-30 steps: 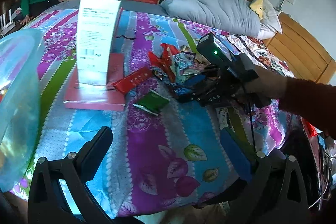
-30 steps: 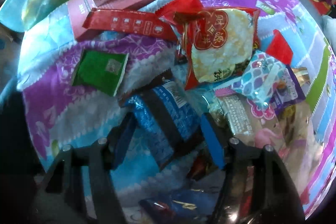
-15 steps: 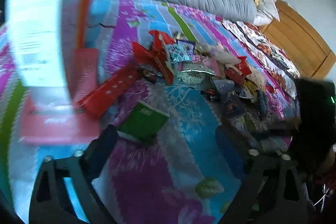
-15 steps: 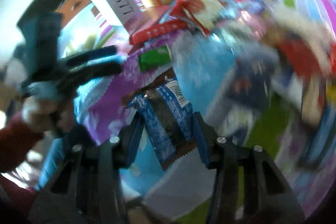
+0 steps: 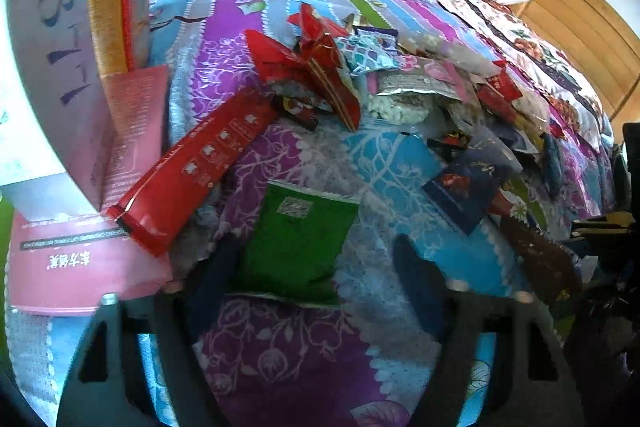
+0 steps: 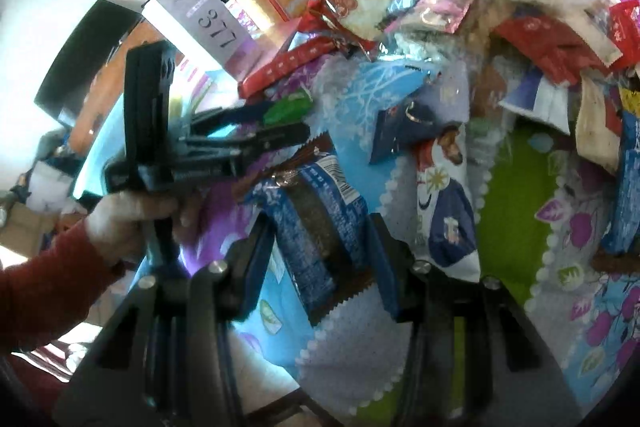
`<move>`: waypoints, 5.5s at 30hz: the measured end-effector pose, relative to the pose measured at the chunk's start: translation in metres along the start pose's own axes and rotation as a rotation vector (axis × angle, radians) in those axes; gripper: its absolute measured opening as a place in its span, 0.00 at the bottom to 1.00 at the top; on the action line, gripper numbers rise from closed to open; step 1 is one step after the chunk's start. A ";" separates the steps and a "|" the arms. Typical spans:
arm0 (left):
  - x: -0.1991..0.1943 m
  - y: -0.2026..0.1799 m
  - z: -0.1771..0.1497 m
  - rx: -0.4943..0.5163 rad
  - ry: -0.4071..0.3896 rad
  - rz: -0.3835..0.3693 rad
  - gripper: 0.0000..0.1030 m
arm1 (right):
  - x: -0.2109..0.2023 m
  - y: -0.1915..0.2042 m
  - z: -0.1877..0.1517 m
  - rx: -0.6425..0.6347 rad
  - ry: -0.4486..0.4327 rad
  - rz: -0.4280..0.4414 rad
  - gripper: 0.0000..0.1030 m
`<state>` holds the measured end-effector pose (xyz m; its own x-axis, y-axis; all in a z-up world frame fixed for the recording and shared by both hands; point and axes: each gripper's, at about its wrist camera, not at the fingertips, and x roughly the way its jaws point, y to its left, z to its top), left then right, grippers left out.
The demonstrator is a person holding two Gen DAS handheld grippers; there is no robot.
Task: Organize snacks
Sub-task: 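Grasp a blue-black wafer pack with the right gripper while the left gripper grasps a green pack, then carry the blue-black pack and green pack over the clear basin, then open both grippers to drop the packs into the basin, then swing both grippers back toward the snack pile, then grasp a blue barcode pack with the right gripper while the left gripper grasps a dark pouch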
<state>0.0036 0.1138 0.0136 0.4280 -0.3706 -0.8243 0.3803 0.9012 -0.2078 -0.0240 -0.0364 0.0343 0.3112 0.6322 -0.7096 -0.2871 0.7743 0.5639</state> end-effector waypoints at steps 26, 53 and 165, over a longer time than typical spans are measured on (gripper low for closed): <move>-0.170 -0.009 0.012 -0.095 -0.367 0.114 0.41 | -0.075 0.059 0.045 -0.117 -0.232 -0.048 0.46; -0.335 0.194 -0.099 -0.629 -0.590 0.440 0.41 | 0.084 0.364 0.137 -0.556 -0.051 0.198 0.46; -0.032 -0.120 0.020 0.167 -0.128 0.075 0.96 | -0.088 -0.093 -0.024 0.278 -0.209 -0.349 0.44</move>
<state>-0.0395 0.0131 0.0757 0.5565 -0.3391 -0.7585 0.4697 0.8814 -0.0494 -0.0468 -0.1641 0.0340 0.5294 0.3040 -0.7921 0.1099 0.9012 0.4193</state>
